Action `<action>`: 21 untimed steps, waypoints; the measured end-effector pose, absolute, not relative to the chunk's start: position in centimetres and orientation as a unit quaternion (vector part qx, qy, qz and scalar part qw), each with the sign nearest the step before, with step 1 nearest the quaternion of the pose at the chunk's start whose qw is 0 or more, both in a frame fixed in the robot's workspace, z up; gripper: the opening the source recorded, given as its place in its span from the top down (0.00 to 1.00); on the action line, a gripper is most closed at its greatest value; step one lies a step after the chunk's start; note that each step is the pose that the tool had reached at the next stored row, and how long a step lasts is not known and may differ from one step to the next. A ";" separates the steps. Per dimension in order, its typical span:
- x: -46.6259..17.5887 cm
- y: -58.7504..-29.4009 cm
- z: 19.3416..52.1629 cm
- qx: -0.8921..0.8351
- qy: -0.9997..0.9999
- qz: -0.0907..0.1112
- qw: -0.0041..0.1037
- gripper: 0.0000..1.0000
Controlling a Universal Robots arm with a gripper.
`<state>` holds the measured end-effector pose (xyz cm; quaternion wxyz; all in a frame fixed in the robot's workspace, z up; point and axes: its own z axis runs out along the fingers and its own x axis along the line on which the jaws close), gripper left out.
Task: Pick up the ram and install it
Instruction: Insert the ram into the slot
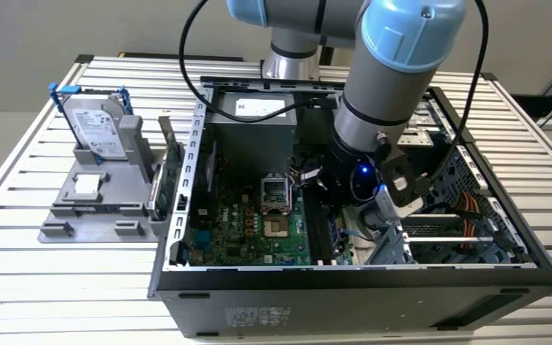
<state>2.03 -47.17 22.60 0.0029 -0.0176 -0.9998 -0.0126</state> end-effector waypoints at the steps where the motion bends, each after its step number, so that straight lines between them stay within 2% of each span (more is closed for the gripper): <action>1: 2.0 -47.2 22.6 -0.018 -1.000 -0.013 0.003 1.00; 21: 2.0 -47.9 21.9 -0.018 -1.000 -0.013 0.003 1.00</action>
